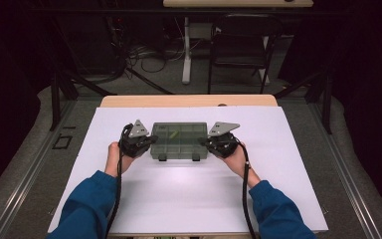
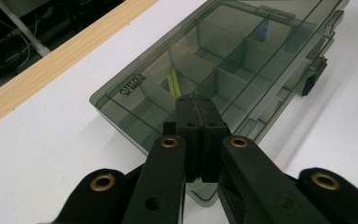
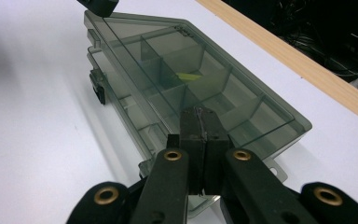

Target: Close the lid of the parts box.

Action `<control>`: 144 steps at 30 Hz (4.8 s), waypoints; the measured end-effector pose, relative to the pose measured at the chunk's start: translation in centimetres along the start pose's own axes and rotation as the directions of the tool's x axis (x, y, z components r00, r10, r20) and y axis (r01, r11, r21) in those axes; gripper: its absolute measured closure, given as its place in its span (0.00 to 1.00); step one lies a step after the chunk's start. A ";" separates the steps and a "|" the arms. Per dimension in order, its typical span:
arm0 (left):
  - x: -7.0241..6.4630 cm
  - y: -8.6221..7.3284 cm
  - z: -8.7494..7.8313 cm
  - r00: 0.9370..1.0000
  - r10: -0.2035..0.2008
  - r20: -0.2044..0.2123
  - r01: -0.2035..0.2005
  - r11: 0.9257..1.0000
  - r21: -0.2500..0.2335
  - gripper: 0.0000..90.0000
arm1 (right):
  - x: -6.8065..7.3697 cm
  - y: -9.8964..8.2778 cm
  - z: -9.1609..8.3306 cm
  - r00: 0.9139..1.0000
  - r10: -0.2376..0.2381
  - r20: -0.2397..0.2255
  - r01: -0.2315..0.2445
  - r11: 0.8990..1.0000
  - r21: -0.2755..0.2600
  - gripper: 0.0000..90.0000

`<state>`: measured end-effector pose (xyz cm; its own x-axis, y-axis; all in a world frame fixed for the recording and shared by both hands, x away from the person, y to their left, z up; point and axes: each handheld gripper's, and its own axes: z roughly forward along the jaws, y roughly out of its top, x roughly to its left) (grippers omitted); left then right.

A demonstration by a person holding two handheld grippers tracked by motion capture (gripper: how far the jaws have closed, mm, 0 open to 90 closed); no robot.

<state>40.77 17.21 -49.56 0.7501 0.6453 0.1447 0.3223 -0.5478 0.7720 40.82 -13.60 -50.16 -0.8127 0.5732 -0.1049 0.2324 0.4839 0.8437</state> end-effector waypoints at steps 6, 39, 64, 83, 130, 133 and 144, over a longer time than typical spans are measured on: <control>-0.4 -0.5 0.3 1.000 0.016 -0.016 -0.015 1.000 0.011 1.00 | 0.2 -0.4 0.2 1.000 0.002 0.006 -0.002 1.000 0.004 1.00; -1.0 -2.5 1.7 0.999 0.024 -0.039 -0.022 0.999 0.032 1.00 | 0.5 -1.8 1.7 1.000 0.007 0.018 -0.008 0.997 0.081 1.00; -1.2 -2.5 0.8 0.999 -0.021 -0.036 0.022 0.999 0.023 0.67 | 0.7 -1.7 1.0 0.999 0.041 0.036 -0.043 0.998 0.054 0.77; -3.1 -4.2 -2.0 0.997 -0.014 -0.072 0.018 0.998 0.057 0.16 | 1.8 -3.0 -1.6 0.997 0.076 0.025 -0.078 0.992 0.100 0.14; -9.6 -10.4 -6.5 0.994 -0.032 -0.108 0.037 0.998 0.044 0.00 | 6.3 -10.5 -10.7 0.988 0.080 0.130 -0.096 0.988 0.120 0.02; -10.0 -10.7 -6.8 0.994 -0.031 -0.105 0.035 0.999 0.033 0.00 | 6.4 -10.8 -11.2 0.987 0.087 0.136 -0.103 0.988 0.119 0.00; -10.5 -10.7 -7.0 0.994 -0.035 -0.103 0.037 0.999 0.023 0.00 | 6.7 -11.9 -12.2 0.983 0.106 0.151 -0.125 0.985 0.121 0.00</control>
<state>25.37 20.02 -55.02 0.6749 0.7153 0.1810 0.3634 -0.5357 0.7622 26.08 -23.59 -54.51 -0.6933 0.7146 -0.0936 0.3947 0.4852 0.7803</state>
